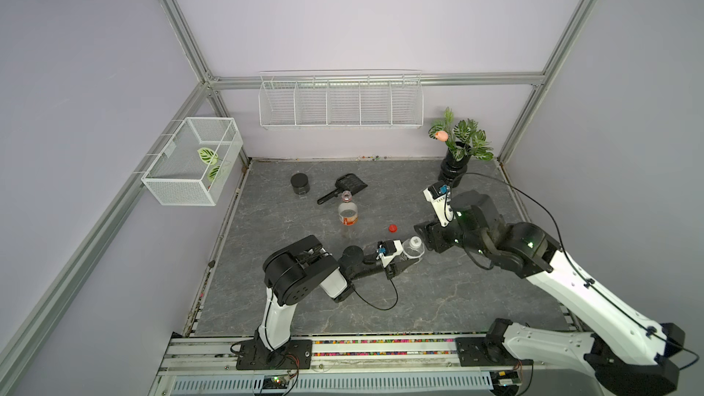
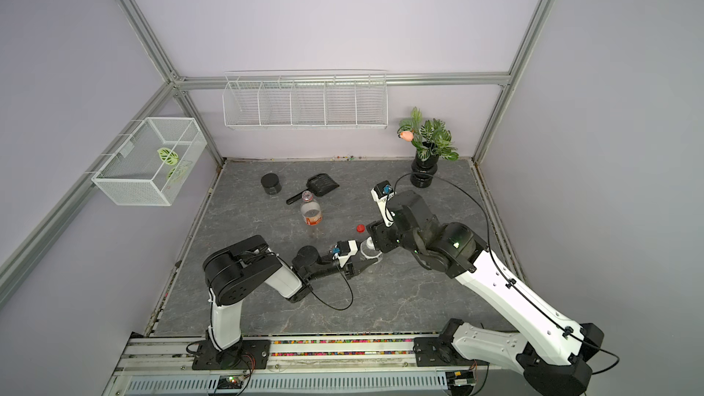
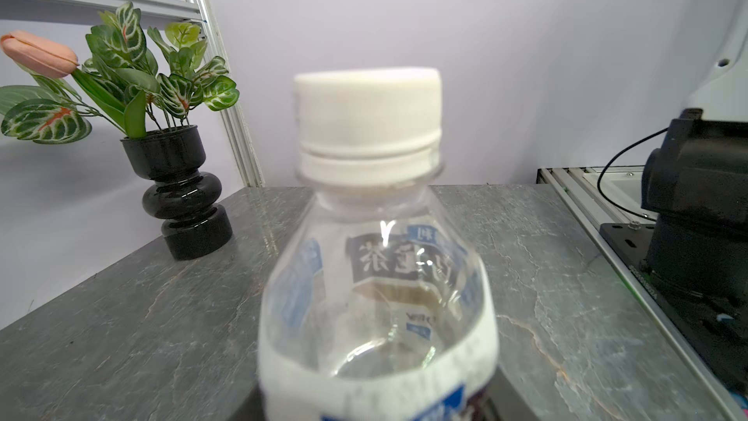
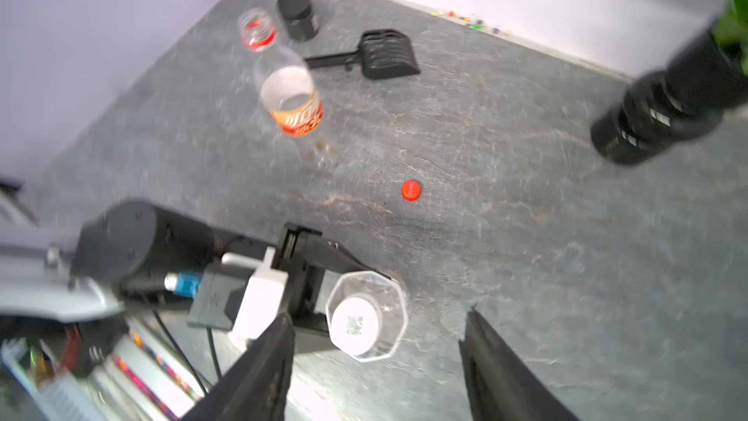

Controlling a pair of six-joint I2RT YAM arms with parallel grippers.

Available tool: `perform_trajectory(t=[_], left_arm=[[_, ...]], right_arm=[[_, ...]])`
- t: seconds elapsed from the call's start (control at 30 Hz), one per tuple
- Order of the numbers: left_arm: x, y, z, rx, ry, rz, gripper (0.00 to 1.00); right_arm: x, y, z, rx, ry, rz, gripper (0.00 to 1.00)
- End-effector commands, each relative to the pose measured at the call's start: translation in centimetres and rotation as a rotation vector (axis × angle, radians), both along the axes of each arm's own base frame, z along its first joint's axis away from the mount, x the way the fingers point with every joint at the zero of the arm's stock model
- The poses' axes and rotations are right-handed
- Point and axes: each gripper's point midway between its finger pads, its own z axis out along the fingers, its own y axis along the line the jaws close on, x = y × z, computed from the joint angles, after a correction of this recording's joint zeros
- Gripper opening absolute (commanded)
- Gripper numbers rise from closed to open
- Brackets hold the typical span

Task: Screw on the bottle caps
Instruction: Screw the bottle cap onto the plastic bottle.

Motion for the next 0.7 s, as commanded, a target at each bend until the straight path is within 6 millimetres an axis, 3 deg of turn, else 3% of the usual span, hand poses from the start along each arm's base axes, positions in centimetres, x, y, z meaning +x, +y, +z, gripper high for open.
perform_trajectory(t=[0.0, 0.13, 0.23, 0.33, 0.67], left_arm=[[-0.8, -0.1, -3.7, 0.104, 0.083, -0.040, 0.45], [-1.0, -0.3, -3.6, 0.106, 0.082, -0.059, 0.45], [-1.0, -0.4, -3.6, 0.106, 0.085, -0.064, 0.45], [-1.1, -0.5, -3.6, 0.105, 0.092, -0.073, 0.45], [-1.2, -0.8, -3.4, 0.104, 0.087, -0.091, 0.45]], right_arm=[[-2.5, 0.9, -2.4, -0.201, 0.026, 0.396, 0.69], [-3.5, 0.5, -2.7, -0.241, 0.042, 0.613, 0.68], [-2.1, -0.2, -3.5, -0.318, 0.026, 0.646, 0.65], [-2.1, -0.8, -5.1, -0.412, 0.079, 0.734, 0.62], [-2.0, 0.8, -6.2, -0.384, 0.137, 0.848, 0.50]])
